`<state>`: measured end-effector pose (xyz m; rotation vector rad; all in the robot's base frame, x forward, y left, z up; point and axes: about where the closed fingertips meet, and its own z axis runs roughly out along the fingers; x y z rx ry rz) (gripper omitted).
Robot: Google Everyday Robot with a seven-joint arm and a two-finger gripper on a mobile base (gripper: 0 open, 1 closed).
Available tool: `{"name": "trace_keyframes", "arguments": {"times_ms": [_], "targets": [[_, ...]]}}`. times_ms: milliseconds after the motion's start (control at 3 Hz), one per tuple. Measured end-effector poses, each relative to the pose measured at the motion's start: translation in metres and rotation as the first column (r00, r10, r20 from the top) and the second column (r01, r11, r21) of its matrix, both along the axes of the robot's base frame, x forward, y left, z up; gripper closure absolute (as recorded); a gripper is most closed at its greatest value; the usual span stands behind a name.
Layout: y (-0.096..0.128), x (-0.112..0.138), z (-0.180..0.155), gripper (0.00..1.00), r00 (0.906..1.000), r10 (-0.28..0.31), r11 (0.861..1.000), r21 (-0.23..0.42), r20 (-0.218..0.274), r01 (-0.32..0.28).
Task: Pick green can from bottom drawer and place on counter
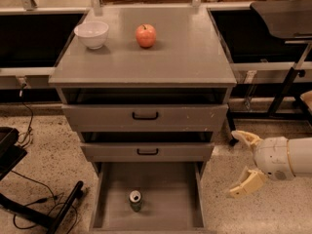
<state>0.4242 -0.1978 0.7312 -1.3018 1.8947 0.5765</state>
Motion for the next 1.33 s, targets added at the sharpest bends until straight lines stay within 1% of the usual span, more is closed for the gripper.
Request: {"name": "trace_keyframes", "arguments": {"times_ms": [333,667,1000,1333], "targets": [[0.005,0.008,-0.031,0.00,0.9999,0.000,0.995,0.102,-0.013,0.002],[0.005,0.008,-0.031,0.00,0.9999,0.000,0.995,0.102,-0.013,0.002],[0.020,0.022,-0.058,0.00,0.9998,-0.007,0.990,0.141,0.019,0.004],[0.063,0.041,-0.117,0.00,0.9969,0.002,0.977,0.210,0.078,-0.019]]}}
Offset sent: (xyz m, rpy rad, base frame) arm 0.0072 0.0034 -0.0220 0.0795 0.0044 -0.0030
